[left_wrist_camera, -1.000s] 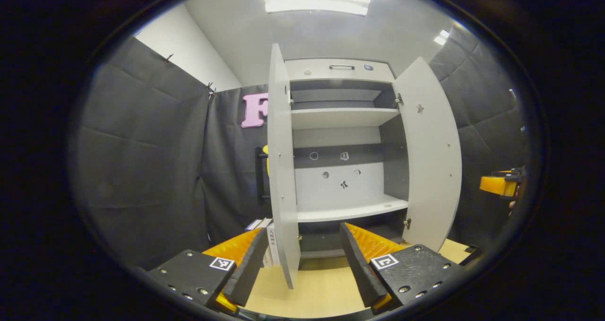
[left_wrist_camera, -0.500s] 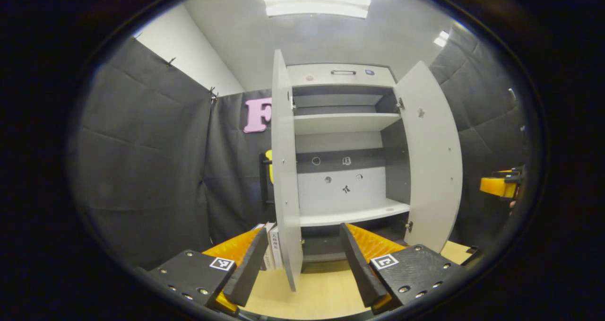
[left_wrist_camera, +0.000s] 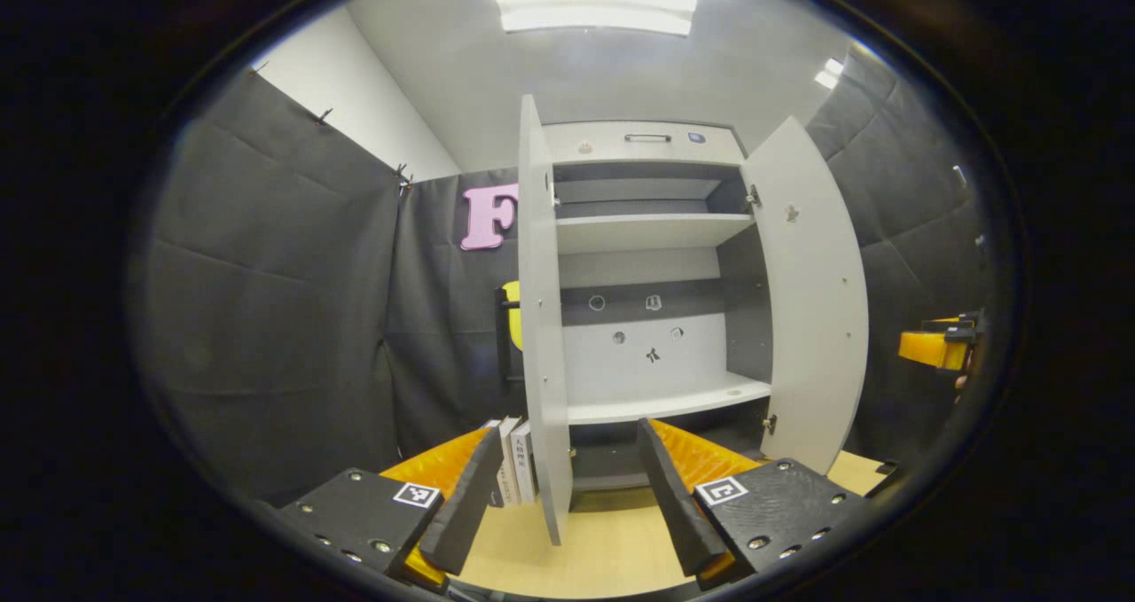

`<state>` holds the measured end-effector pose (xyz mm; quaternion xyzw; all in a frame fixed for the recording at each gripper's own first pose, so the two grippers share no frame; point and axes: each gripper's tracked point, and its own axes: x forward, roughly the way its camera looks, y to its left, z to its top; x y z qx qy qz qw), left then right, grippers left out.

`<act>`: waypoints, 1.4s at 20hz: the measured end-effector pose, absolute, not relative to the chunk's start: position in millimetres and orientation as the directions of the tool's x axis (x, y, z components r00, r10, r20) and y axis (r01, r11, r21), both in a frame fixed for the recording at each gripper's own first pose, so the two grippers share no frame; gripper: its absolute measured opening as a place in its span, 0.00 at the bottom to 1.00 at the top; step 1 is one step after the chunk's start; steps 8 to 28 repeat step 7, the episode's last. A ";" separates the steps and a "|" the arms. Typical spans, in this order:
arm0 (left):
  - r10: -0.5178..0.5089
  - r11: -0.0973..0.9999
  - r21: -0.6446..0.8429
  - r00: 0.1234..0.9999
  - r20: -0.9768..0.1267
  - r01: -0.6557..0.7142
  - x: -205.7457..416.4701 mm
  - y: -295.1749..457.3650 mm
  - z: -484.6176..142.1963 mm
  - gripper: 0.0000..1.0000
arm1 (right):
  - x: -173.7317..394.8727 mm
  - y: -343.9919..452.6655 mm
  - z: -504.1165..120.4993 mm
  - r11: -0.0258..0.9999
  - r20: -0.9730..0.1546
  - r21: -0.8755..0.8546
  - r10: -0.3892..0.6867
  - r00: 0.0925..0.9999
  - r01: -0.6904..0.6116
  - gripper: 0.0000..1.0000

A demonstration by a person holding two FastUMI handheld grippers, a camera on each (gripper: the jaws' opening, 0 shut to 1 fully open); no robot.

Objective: Open the right door of the double-door shoe cabinet with the right hand, and open the left door with the left hand.

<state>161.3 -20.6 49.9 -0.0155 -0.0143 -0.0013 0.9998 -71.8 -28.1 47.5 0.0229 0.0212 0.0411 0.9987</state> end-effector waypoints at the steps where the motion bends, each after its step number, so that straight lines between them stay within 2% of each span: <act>1: -0.002 1.000 -0.030 1.000 0.027 0.003 161.5 -20.4 49.4 0.89 | -73.0 -29.6 47.6 0.996 -0.039 0.045 0.082 0.996 -0.080 0.97; 28: -0.010 0.999 -0.032 1.000 0.027 0.010 160.6 -22.0 49.6 0.89 | -76.5 -30.4 47.1 0.996 -0.040 0.044 0.075 0.996 -0.074 0.97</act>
